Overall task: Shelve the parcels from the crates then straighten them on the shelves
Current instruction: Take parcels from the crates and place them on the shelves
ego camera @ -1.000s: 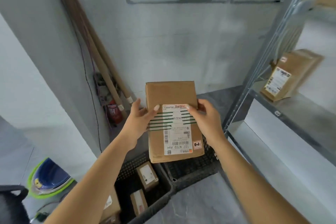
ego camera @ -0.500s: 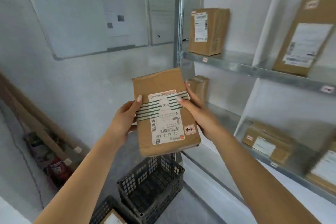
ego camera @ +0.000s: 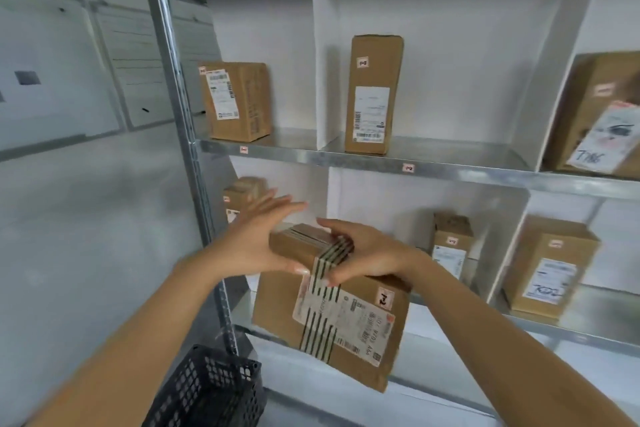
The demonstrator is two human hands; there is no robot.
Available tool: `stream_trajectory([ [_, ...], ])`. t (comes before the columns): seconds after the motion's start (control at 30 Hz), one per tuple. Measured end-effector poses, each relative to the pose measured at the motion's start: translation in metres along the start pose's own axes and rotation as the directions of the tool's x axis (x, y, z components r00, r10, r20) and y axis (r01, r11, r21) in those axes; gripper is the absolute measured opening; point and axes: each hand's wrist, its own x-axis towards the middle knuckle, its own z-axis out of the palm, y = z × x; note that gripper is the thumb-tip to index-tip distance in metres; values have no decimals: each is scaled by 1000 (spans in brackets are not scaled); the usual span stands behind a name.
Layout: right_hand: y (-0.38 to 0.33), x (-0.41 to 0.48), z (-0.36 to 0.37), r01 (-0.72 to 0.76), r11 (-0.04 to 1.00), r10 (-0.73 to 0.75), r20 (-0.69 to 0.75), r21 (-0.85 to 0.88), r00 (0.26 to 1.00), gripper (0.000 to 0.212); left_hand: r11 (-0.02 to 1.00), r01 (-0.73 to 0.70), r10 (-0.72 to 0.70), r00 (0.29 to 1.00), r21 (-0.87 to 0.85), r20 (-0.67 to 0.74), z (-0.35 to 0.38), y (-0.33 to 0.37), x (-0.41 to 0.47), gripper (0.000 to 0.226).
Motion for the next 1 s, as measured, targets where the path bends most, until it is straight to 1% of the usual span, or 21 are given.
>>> stream_trajectory([
  [0.03, 3, -8, -2, -9, 999, 9, 5, -32, 1000, 99, 1000, -23, 22, 995, 7, 95, 7, 12, 6, 97],
  [0.1, 5, -24, -7, -13, 998, 14, 15, -66, 1000, 86, 999, -47, 46, 974, -2, 221, 22, 31, 17, 97],
  [0.13, 8, -32, -9, -30, 996, 30, 5, -85, 1000, 88, 999, -52, 52, 965, -9, 258, 27, 39, 22, 100],
  [0.23, 18, -55, -18, -85, 990, 86, 0, -112, 996, 103, 994, -60, 90, 927, -93, 365, 39, 55, 34, 114],
  [0.33, 24, -77, -27, -106, 992, 109, 53, -66, 993, 99, 980, -66, 156, 841, -187, 518, 48, 72, 43, 118],
  [0.43, 27, -98, -34, -130, 990, 134, 70, -51, 989, 93, 967, 7, 160, 761, -253, 629, 56, 78, 52, 122],
  [0.47, 29, -104, -36, -136, 990, 139, 74, -48, 988, 91, 963, 28, 158, 748, -269, 645, 59, 80, 54, 124],
  [0.53, 34, -113, -39, -155, 987, 157, 77, -32, 985, 90, 959, 41, 160, 736, -279, 658, 65, 82, 57, 132],
  [0.63, 43, -120, -42, -174, 984, 175, 51, -34, 983, 90, 954, 17, 188, 744, -300, 641, 74, 88, 59, 128],
  [0.7, 50, -125, -47, -198, 979, 197, -26, -53, 980, 89, 942, 40, 183, 769, -333, 612, 77, 89, 59, 128],
  [0.77, 61, -133, -55, -229, 971, 218, -137, -74, 966, 89, 924, 99, 150, 796, -369, 587, 82, 83, 60, 135],
  [0.8, 66, -138, -59, -232, 972, 221, -194, -34, 956, 89, 907, 135, 134, 806, -398, 577, 85, 78, 59, 134],
  [0.83, 73, -144, -63, -224, 973, 230, -260, 52, 938, 88, 885, 164, 127, 816, -437, 563, 88, 74, 60, 128],
  [0.9, 86, -156, -68, -178, 953, 266, -395, 245, 879, 84, 832, 194, 131, 842, -520, 524, 94, 69, 60, 110],
  [0.93, 93, -162, -69, -163, 939, 291, -452, 303, 843, 84, 802, 209, 130, 854, -560, 504, 96, 68, 61, 104],
  [1.0, 106, -170, -70, -141, 907, 346, -513, 397, 786, 95, 733, 238, 107, 885, -637, 454, 98, 71, 62, 98],
])
